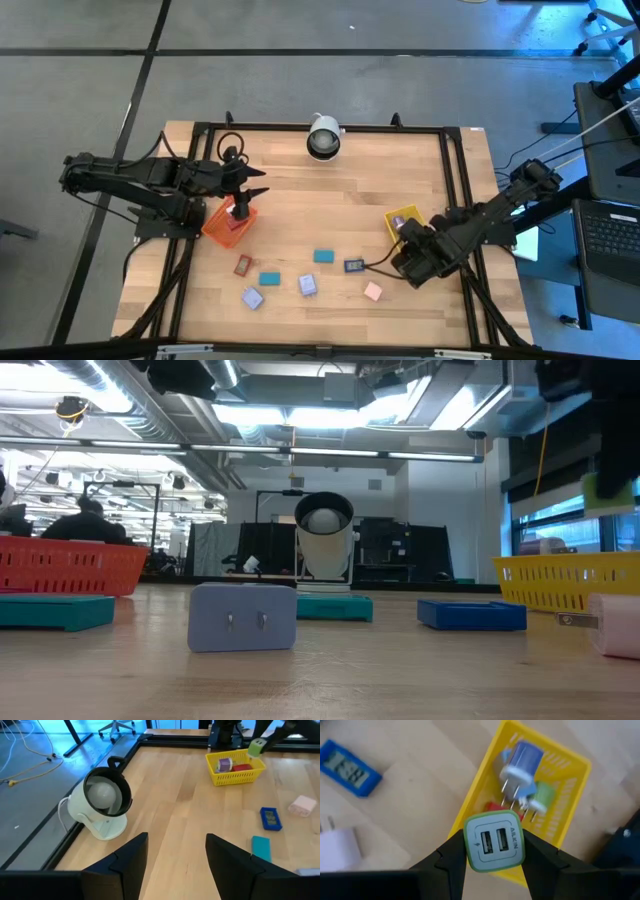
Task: Pick & Place Office items
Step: Put the green charger adapter into the yellow basket
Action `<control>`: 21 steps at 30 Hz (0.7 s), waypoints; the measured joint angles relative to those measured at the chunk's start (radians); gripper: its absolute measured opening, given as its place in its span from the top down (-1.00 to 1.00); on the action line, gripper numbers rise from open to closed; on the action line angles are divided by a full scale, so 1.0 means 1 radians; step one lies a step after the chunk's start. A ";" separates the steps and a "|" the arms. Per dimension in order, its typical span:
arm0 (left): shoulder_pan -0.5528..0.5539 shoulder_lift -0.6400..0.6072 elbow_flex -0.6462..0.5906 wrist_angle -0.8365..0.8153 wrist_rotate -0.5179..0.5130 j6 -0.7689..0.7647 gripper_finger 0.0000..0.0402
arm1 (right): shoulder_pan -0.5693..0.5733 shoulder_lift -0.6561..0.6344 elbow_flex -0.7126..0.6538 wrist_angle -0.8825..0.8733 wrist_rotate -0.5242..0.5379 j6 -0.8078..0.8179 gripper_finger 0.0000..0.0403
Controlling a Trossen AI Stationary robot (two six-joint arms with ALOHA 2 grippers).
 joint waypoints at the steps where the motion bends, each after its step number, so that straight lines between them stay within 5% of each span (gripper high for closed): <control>1: 0.000 0.000 0.000 0.000 0.005 -0.006 0.03 | 0.000 0.001 -0.011 0.020 0.006 0.004 0.24; 9: 0.000 0.007 0.000 0.001 0.011 -0.013 0.04 | 0.001 0.004 -0.161 0.187 -0.003 0.021 0.24; 21: 0.000 0.009 0.000 -0.001 0.021 -0.024 0.06 | 0.001 0.004 -0.174 0.193 -0.007 -0.008 0.24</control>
